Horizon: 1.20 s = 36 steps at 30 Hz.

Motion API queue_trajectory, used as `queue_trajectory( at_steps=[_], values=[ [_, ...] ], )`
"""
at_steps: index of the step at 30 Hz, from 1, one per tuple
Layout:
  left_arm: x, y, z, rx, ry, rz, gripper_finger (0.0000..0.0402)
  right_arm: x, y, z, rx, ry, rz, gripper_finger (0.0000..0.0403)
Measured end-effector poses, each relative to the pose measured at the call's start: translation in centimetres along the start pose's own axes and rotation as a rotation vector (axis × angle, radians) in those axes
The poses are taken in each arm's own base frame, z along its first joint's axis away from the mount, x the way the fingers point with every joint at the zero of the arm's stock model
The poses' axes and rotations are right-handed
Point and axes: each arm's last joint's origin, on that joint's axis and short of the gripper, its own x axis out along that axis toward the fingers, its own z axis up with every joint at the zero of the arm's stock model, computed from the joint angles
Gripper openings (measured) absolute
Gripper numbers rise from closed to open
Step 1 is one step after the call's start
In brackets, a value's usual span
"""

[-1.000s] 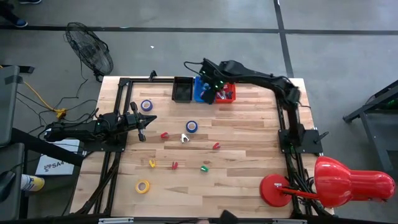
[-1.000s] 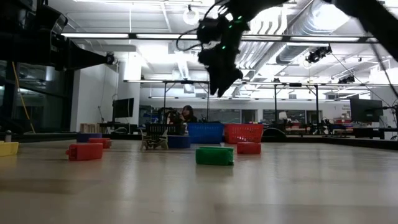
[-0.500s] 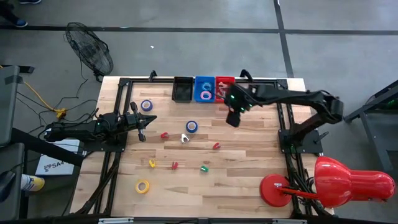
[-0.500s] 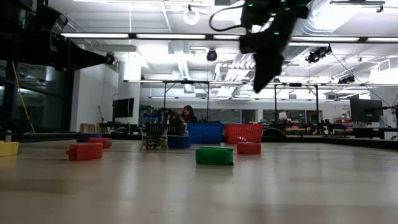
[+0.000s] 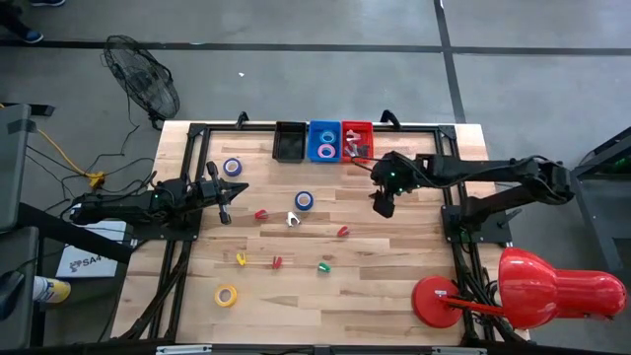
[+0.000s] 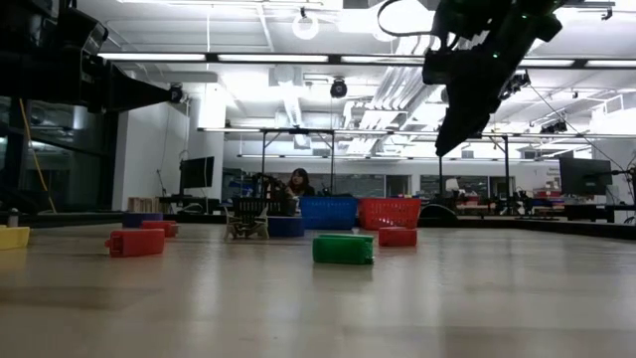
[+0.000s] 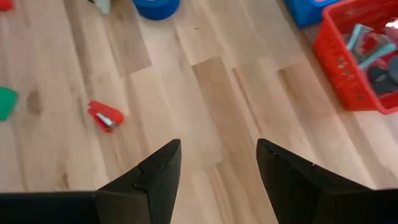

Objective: Pick and place Stapler, Stapler remover, tape
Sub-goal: Put the light gray staple remover into the red bin

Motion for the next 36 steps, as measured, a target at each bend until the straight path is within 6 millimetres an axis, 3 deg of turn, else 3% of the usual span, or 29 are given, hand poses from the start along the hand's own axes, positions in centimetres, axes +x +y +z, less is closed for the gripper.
queue_trajectory(
  at_steps=[6,15,32,36],
  values=[
    [0.0,0.0,0.1,-0.006,-0.017,0.007,0.0003,0.1,0.8,0.1,-0.018,-0.026,0.023,0.0201],
    [0.0,-0.1,0.1,-0.030,-0.017,-0.023,0.0003,0.0,1.0,1.1,0.121,-0.134,0.020,0.0201],
    [0.0,-0.4,0.3,0.029,-0.057,-0.155,0.0003,0.0,0.8,1.1,0.216,-0.150,-0.029,0.0201],
    [0.0,-0.4,0.5,0.000,-0.077,-0.167,0.0022,0.0,0.9,1.1,0.208,-0.148,-0.025,0.0201]
  ],
)
